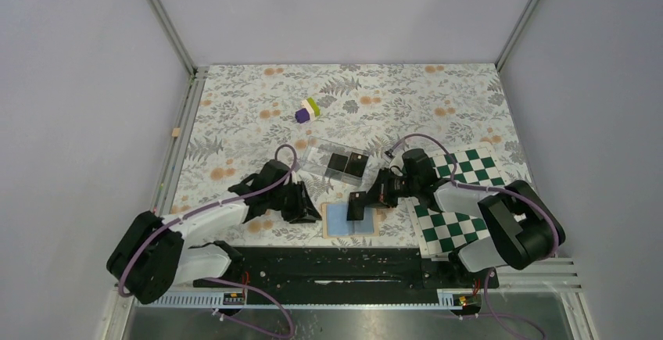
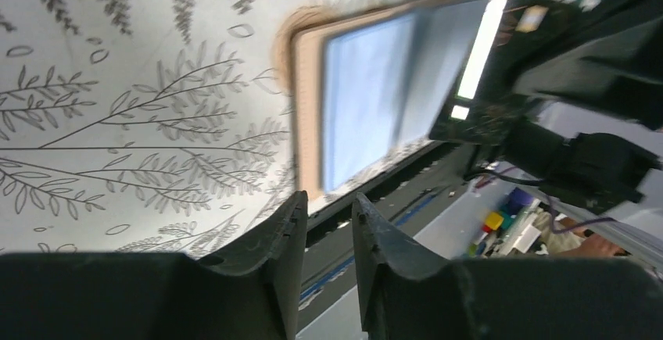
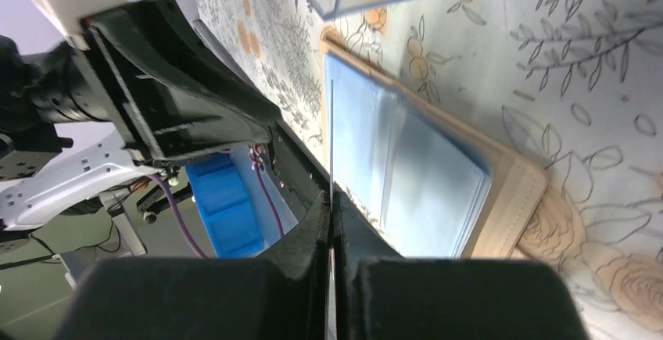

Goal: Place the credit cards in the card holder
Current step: Insert the credit card into the card holder.

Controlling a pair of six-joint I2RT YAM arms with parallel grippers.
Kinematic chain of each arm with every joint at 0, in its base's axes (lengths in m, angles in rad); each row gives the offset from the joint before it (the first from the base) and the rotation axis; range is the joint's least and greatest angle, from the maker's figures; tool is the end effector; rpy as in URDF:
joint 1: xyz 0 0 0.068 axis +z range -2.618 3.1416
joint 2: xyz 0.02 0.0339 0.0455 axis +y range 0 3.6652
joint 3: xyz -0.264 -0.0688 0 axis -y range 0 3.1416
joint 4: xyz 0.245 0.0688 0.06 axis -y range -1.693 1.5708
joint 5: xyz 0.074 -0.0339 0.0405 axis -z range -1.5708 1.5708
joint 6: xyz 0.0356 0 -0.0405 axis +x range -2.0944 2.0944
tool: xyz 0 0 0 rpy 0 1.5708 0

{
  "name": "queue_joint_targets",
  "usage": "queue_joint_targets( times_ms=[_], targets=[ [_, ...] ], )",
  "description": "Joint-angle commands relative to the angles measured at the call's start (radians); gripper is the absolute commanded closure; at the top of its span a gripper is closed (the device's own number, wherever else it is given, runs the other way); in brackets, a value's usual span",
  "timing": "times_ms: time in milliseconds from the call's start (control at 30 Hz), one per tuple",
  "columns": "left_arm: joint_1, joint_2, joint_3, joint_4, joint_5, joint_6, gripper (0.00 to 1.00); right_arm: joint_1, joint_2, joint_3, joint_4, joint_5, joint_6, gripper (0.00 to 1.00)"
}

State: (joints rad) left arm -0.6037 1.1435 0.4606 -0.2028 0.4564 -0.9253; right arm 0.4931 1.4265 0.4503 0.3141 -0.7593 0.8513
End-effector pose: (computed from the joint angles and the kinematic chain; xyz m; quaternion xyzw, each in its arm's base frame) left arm 0.1603 -0.1296 0.1637 -0.0719 0.9178 -0.3803 0.0886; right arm 0.2066 0.1388 0.1440 -0.0114 0.8502 0.5144 0.1116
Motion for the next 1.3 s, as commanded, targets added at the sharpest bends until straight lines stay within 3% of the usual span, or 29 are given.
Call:
queue_joint_targets(
  times_ms=[0,233,933,1267],
  targets=[
    [-0.030,0.073,0.034,-0.012,-0.054,0.039,0.74,0.007,0.034,-0.026,0.164,0.037,-0.022,1.00],
    [-0.046,0.163,0.041,0.051,-0.041,0.025,0.82,0.007,0.095,-0.049,0.209,0.054,-0.039,1.00],
    [-0.099,0.288,0.030,0.152,-0.029,-0.018,0.91,0.040,0.206,-0.081,0.293,0.011,-0.009,1.00],
    [-0.106,0.300,0.027,0.164,-0.037,-0.031,0.95,0.053,0.161,-0.078,0.168,0.011,0.011,1.00]
  ],
)
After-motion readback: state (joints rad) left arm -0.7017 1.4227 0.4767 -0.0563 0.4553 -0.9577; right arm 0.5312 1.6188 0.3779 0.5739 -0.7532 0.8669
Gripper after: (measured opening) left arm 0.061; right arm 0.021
